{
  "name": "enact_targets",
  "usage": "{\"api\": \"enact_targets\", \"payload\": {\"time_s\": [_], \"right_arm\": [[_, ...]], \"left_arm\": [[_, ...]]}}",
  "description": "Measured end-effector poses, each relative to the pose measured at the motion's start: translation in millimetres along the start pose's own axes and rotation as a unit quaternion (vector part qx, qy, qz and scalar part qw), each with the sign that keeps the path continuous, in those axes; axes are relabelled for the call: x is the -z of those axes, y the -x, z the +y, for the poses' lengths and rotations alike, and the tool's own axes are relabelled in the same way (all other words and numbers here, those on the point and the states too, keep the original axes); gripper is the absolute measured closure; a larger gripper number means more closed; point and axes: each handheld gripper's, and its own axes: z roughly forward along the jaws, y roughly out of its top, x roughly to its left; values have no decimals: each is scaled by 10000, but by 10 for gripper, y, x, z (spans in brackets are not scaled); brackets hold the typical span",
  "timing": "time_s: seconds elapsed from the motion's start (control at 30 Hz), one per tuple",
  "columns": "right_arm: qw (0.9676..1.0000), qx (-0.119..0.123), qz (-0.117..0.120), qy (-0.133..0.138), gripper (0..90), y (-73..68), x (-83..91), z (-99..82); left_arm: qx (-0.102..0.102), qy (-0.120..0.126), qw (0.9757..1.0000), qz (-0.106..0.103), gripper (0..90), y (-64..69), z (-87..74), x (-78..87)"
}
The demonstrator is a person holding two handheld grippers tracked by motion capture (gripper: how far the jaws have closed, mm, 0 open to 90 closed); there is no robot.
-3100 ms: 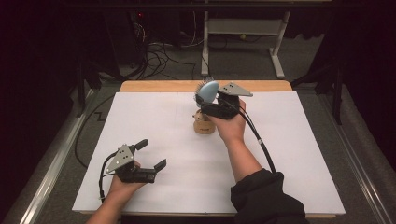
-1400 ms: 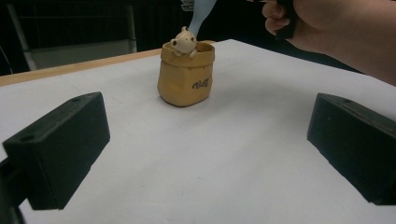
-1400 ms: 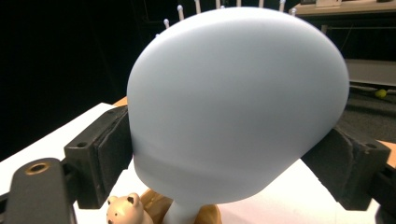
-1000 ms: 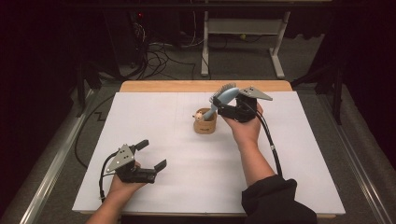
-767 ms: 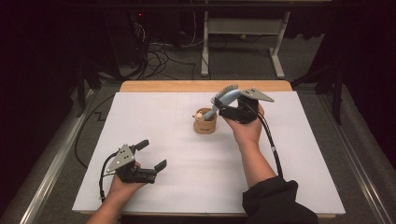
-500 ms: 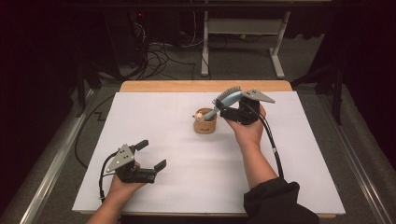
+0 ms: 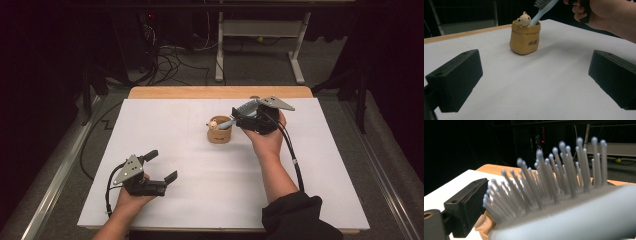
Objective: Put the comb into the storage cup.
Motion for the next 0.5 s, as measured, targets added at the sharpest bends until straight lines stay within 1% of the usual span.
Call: {"api": "enact_targets", "payload": {"time_s": [0.1, 0.5], "right_arm": [[10000, 57, -15, 7, 53, -3, 10, 5], [9999, 110, -32, -38, 48, 1, 30, 3]], "left_arm": [[5, 4, 10000, -6, 0, 3, 1, -1], [4, 12, 10000, -24, 0, 7, 3, -6]]}}
